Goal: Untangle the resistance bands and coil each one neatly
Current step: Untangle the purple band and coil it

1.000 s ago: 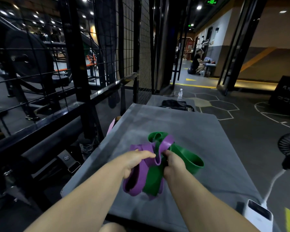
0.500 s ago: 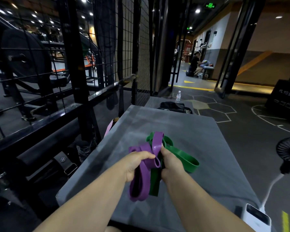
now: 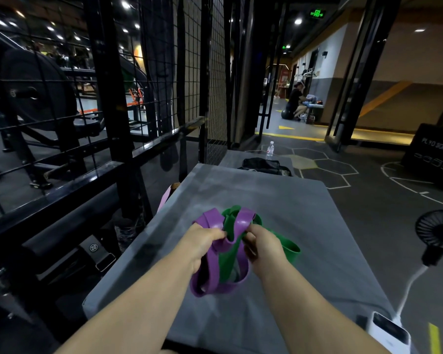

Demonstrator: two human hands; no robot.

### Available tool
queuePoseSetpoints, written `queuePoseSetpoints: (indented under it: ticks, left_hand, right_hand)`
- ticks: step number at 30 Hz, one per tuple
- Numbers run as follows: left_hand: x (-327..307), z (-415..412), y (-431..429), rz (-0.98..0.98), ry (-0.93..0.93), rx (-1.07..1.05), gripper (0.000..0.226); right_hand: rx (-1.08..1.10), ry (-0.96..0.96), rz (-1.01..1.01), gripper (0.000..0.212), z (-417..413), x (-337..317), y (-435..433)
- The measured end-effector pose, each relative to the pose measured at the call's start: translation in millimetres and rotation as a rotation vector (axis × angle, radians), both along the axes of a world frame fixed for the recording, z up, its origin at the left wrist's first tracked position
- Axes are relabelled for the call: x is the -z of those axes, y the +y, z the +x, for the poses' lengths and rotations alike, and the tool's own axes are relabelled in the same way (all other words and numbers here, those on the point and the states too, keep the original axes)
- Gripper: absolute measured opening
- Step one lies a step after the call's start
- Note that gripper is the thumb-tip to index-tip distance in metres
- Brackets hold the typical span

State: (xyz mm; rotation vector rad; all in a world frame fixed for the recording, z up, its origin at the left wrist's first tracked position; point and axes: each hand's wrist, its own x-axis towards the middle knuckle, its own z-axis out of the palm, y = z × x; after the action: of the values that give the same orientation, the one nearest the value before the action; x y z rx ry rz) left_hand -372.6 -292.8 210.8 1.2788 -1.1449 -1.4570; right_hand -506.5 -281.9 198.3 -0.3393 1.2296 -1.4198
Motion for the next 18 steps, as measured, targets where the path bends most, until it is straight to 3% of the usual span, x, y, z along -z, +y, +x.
queuePoseSetpoints:
  ticks: [4, 8, 11, 13, 15, 18]
  left_hand:
    - [1.2, -1.4, -1.7, -0.118, -0.116, -0.011, 0.009]
    - [-1.3, 2.7, -0.1, -0.196, -0.296, 0.037, 0.011]
    - [-4.9, 3.9, 1.7, -0.224, -0.324, 0.071, 0.015]
    - [-10.5, 5.6, 3.9, -0.245, -0.291, 0.086, 0.013]
    - [-17.5, 7.4, 5.7, -0.249, -0.214, 0.115, 0.018]
    - [-25.5, 9.2, 6.4, -0.273, -0.148, 0.142, 0.026]
  right_hand:
    - [0.104, 0.151, -0.016, 0.012, -9.7, -4.7, 3.1]
    - [0.311, 0.372, -0.202, 0.018, -23.3, -17.3, 7.4]
    - [0.057, 0.723, -0.268, 0.012, -26.8, -29.9, -0.2]
    - [-0.176, 0.893, -0.172, 0.046, -28.0, -33.7, -5.4]
    - [-0.362, 0.865, -0.044, 0.084, -26.7, -30.5, -7.7]
    - [-0.549, 0.589, -0.054, 0.072, -22.3, -24.2, -5.7]
